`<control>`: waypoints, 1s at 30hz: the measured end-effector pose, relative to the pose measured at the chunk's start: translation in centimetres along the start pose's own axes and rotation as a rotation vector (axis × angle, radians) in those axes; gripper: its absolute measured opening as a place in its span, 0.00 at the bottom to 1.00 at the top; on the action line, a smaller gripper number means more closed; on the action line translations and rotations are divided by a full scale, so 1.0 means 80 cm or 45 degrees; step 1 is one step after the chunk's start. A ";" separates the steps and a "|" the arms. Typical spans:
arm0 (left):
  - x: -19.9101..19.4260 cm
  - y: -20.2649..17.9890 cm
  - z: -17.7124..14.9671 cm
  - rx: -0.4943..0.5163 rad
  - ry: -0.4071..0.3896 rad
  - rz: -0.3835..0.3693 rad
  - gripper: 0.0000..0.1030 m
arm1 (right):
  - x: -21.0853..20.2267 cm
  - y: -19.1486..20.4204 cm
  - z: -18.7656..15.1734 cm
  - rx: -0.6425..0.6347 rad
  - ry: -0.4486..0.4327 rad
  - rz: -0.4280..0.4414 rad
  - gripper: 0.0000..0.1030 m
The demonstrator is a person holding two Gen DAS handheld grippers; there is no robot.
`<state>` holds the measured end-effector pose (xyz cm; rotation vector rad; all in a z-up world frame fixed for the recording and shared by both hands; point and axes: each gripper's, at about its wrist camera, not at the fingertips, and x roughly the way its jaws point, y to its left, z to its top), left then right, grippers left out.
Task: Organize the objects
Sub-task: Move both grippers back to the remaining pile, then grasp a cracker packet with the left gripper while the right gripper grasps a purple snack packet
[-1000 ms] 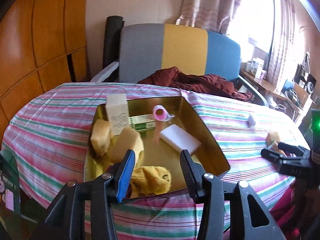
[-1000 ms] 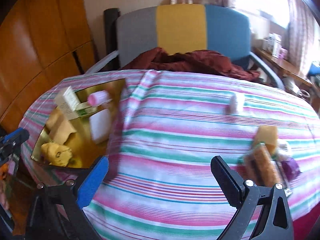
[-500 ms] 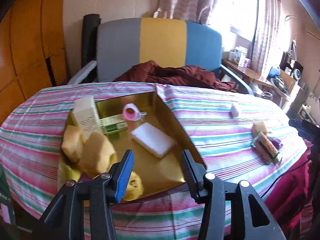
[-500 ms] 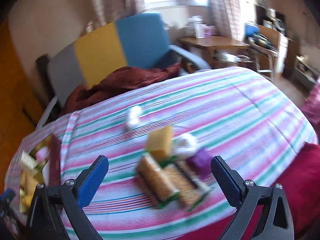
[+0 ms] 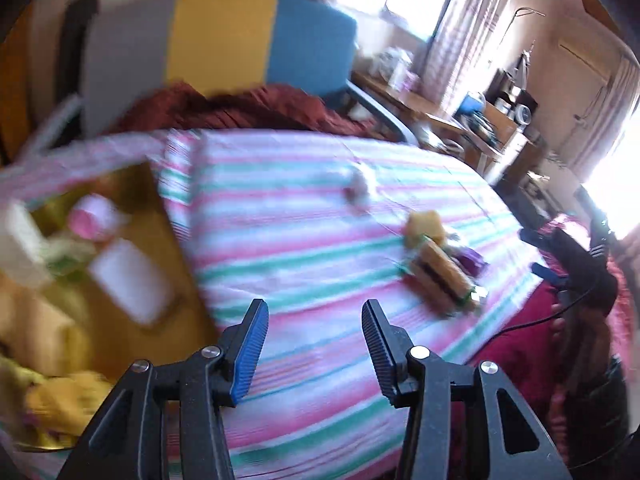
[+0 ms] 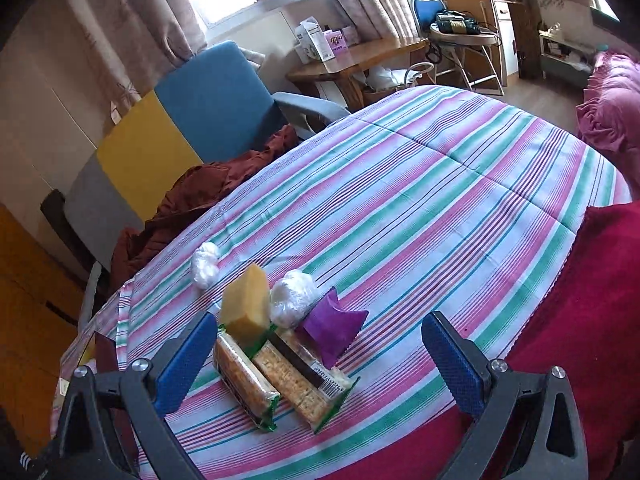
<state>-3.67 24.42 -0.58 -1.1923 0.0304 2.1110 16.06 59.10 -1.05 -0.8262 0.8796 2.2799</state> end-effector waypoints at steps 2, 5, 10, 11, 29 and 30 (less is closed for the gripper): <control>0.025 -0.015 0.003 0.001 0.059 -0.061 0.48 | 0.001 0.002 -0.001 -0.014 0.008 0.012 1.00; 0.068 -0.038 0.007 -0.025 0.177 -0.185 0.48 | 0.000 0.002 -0.003 -0.011 0.003 0.026 1.00; 0.137 -0.066 0.021 -0.117 0.310 -0.312 0.50 | -0.001 0.000 -0.003 -0.009 -0.013 0.054 1.00; 0.149 -0.071 0.024 -0.134 0.337 -0.330 0.51 | -0.002 0.000 -0.003 -0.008 -0.017 0.059 1.00; 0.251 -0.135 0.036 -0.393 0.471 -0.356 0.76 | -0.006 -0.002 -0.003 -0.022 -0.058 0.214 1.00; 0.252 -0.139 0.037 -0.373 0.467 -0.336 0.76 | -0.006 -0.002 -0.003 -0.021 -0.058 0.218 1.00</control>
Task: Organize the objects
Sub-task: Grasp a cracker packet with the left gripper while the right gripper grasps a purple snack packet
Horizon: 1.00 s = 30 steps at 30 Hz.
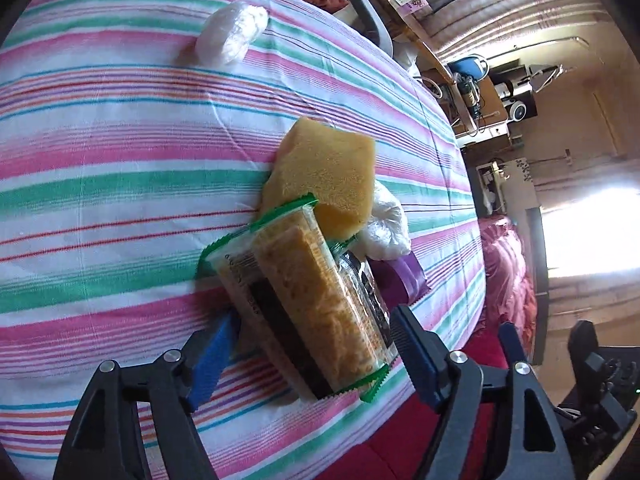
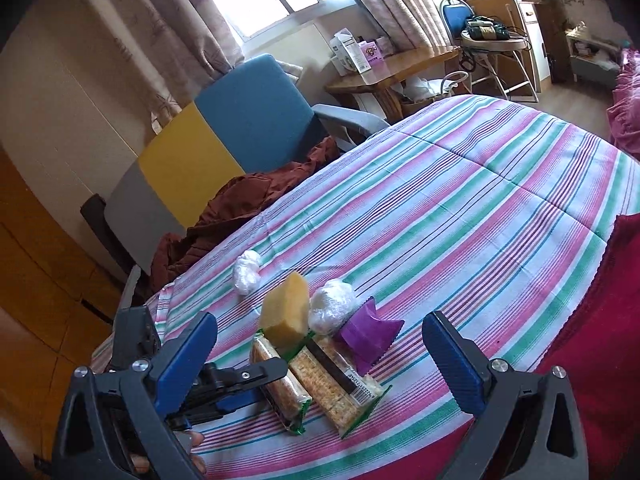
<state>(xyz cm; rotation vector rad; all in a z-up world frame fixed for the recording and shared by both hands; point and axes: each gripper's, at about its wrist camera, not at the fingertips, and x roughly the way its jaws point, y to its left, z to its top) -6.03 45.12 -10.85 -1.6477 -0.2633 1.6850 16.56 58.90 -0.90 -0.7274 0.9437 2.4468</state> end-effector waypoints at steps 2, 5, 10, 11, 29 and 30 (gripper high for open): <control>0.004 -0.005 0.000 0.027 -0.017 0.025 0.74 | 0.000 0.000 0.000 0.000 0.001 0.003 1.00; 0.001 -0.005 -0.002 0.081 -0.043 0.080 0.59 | 0.000 -0.001 0.000 0.000 0.001 0.003 1.00; -0.016 0.008 -0.009 0.150 -0.055 0.071 0.54 | 0.001 0.000 0.000 -0.004 0.010 -0.003 1.00; -0.021 0.011 -0.012 0.170 -0.048 0.086 0.53 | 0.003 0.001 0.000 -0.006 0.017 -0.005 1.00; -0.072 0.041 -0.076 0.571 -0.078 0.496 0.51 | 0.035 0.010 0.000 -0.067 0.232 -0.163 1.00; -0.071 0.040 -0.078 0.581 -0.089 0.507 0.51 | 0.037 0.011 0.000 -0.074 0.244 -0.168 0.99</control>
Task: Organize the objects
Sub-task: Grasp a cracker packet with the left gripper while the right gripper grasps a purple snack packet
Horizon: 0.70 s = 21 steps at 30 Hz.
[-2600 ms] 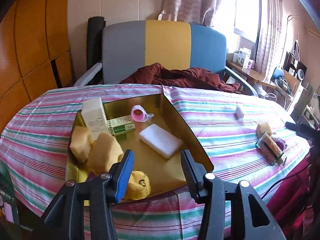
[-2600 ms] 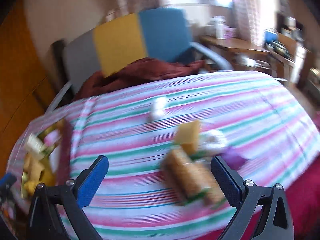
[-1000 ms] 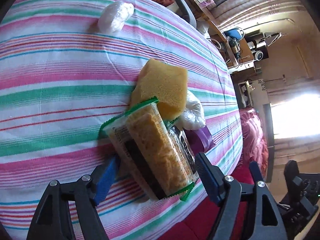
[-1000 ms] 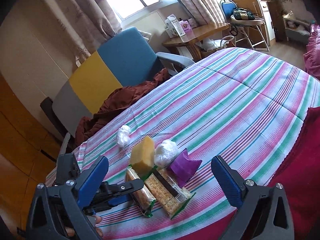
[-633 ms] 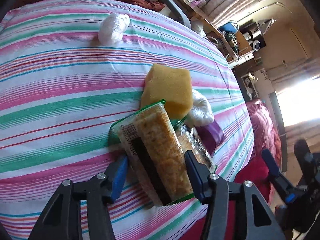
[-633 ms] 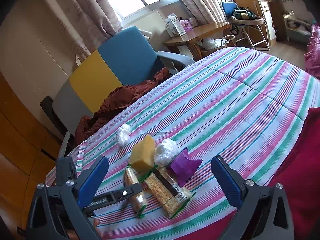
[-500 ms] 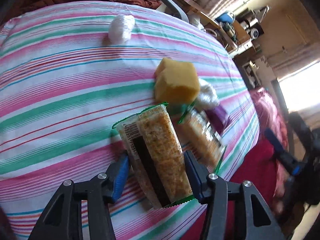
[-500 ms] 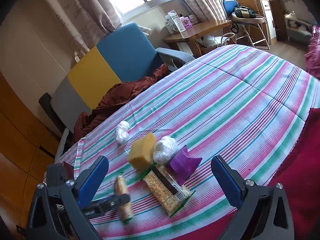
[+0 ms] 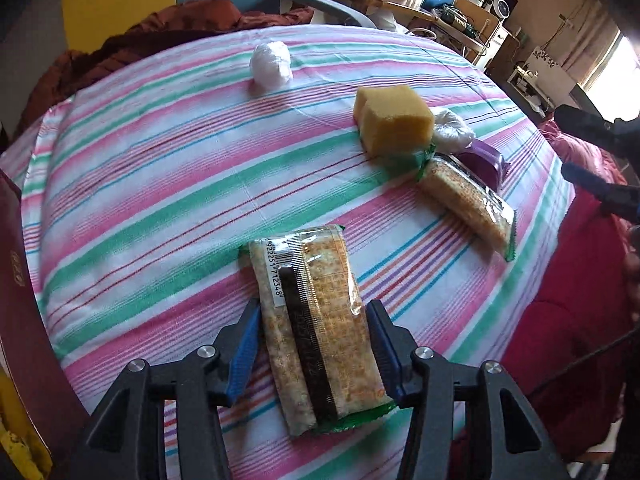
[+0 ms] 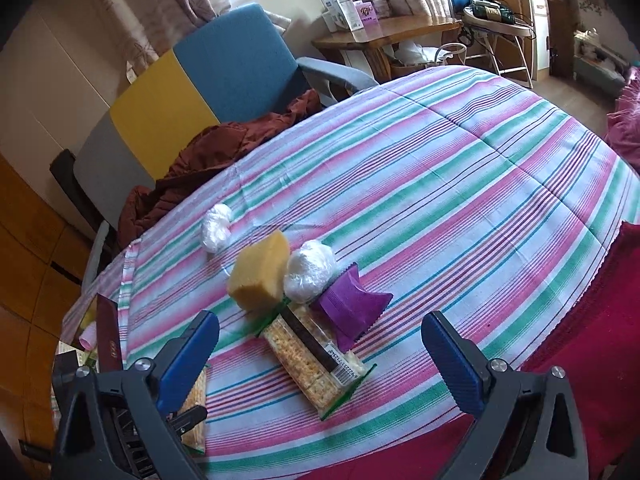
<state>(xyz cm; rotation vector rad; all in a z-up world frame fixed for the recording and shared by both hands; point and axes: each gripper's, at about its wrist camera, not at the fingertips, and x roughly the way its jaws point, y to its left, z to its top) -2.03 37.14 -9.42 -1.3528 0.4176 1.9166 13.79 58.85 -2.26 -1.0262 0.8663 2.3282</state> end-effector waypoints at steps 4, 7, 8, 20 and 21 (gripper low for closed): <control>0.001 -0.001 -0.005 0.035 -0.060 0.005 0.51 | 0.015 0.005 0.002 -0.049 0.117 -0.026 0.97; -0.004 0.006 -0.011 0.032 -0.094 -0.043 0.51 | 0.027 0.021 0.005 -0.210 0.192 -0.139 0.88; -0.005 0.010 -0.012 0.018 -0.104 -0.065 0.51 | 0.031 0.026 0.007 -0.272 0.210 -0.177 0.88; -0.006 0.016 -0.016 0.000 -0.140 -0.121 0.51 | 0.131 0.041 0.029 -0.583 0.576 -0.410 0.64; -0.005 0.017 -0.016 -0.003 -0.143 -0.125 0.51 | 0.137 0.039 0.029 -0.587 0.585 -0.419 0.62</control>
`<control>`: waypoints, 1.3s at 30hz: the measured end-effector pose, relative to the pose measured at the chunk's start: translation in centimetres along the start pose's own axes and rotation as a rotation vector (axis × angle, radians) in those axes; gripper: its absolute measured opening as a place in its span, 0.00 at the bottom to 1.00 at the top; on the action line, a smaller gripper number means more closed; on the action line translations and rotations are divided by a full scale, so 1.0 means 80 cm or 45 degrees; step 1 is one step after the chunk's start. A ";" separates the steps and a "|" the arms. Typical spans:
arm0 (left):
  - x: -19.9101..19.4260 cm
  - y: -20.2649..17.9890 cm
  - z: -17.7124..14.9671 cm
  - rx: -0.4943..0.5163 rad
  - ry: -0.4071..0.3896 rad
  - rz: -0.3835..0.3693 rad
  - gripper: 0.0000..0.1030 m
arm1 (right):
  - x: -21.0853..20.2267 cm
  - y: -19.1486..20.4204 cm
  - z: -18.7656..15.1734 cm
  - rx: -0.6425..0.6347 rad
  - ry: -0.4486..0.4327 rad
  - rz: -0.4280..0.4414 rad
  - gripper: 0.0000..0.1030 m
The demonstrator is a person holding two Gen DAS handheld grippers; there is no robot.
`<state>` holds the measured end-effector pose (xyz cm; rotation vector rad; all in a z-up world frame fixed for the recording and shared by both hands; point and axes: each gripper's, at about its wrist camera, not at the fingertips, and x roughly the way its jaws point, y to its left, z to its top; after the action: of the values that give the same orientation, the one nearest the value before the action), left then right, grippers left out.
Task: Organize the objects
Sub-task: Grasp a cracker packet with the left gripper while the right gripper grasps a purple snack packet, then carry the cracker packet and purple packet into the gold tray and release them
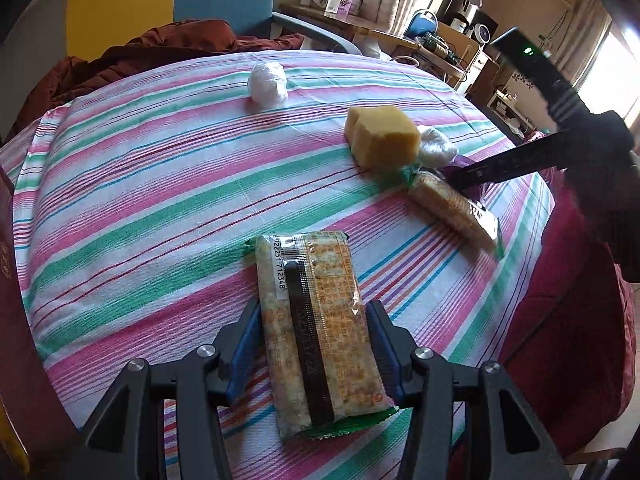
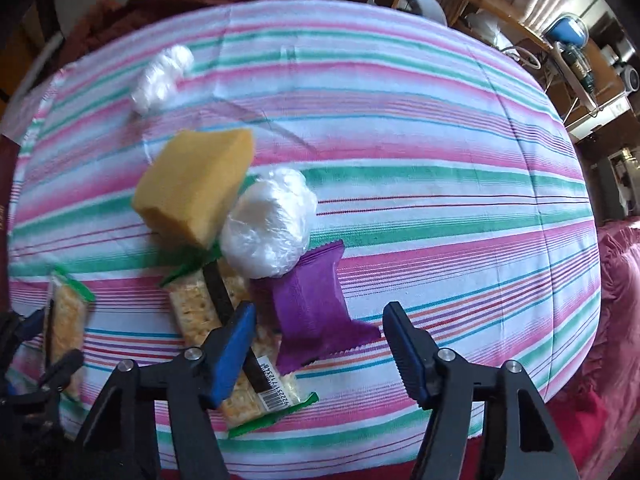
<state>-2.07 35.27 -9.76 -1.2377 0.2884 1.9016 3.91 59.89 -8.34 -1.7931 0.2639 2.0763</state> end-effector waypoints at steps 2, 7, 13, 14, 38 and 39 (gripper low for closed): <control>-0.001 0.000 -0.001 0.002 -0.002 -0.001 0.50 | 0.009 -0.006 0.003 0.023 0.025 0.000 0.49; 0.000 -0.004 -0.003 0.020 -0.020 0.016 0.48 | -0.001 -0.009 -0.009 0.012 -0.005 0.017 0.35; -0.010 0.008 -0.007 -0.031 -0.040 -0.045 0.46 | -0.043 -0.023 -0.033 0.118 -0.153 -0.007 0.35; -0.014 0.011 -0.008 -0.043 -0.046 -0.064 0.46 | -0.052 -0.026 -0.038 0.134 -0.183 0.003 0.35; -0.227 0.125 -0.084 -0.328 -0.420 0.323 0.47 | -0.135 0.263 -0.048 -0.212 -0.491 0.602 0.35; -0.234 0.135 -0.090 -0.354 -0.433 0.344 0.47 | -0.134 0.276 -0.048 -0.229 -0.486 0.618 0.35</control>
<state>-2.19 14.61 -0.08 -1.0623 0.0084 2.4099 -0.29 36.61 -0.77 -1.4819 0.4496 2.8103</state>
